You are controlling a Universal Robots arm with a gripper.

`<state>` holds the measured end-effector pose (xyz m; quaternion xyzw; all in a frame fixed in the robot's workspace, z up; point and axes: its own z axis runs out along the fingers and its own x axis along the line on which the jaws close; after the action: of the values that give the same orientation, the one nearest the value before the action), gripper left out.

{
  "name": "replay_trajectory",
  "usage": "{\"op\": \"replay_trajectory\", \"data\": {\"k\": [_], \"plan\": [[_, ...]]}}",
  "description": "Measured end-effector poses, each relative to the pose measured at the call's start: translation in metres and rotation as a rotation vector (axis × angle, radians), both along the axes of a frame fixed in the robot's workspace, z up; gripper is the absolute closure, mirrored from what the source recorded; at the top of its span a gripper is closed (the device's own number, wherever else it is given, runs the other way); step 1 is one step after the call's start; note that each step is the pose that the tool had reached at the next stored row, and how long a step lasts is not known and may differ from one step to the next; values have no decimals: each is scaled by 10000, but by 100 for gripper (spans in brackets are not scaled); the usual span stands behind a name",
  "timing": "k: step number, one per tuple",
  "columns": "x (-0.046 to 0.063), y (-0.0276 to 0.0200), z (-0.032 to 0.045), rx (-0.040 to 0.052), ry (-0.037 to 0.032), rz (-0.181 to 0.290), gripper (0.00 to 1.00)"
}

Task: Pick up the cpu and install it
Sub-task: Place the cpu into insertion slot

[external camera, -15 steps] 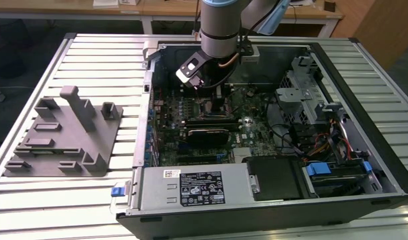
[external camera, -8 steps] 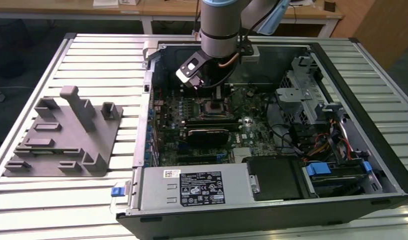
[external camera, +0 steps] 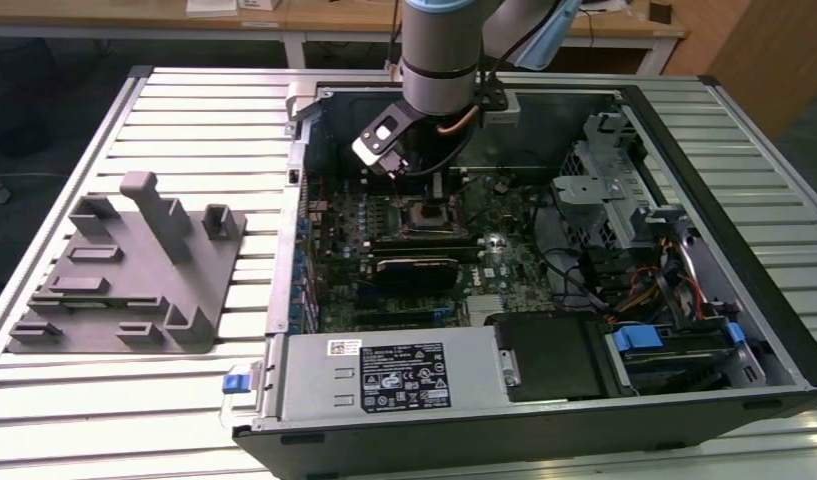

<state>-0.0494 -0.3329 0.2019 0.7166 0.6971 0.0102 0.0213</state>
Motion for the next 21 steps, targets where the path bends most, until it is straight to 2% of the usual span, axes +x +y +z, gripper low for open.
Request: {"op": "replay_trajectory", "data": {"k": [21], "plan": [[0, -1, -32, -4, 3, 0, 89]]}}
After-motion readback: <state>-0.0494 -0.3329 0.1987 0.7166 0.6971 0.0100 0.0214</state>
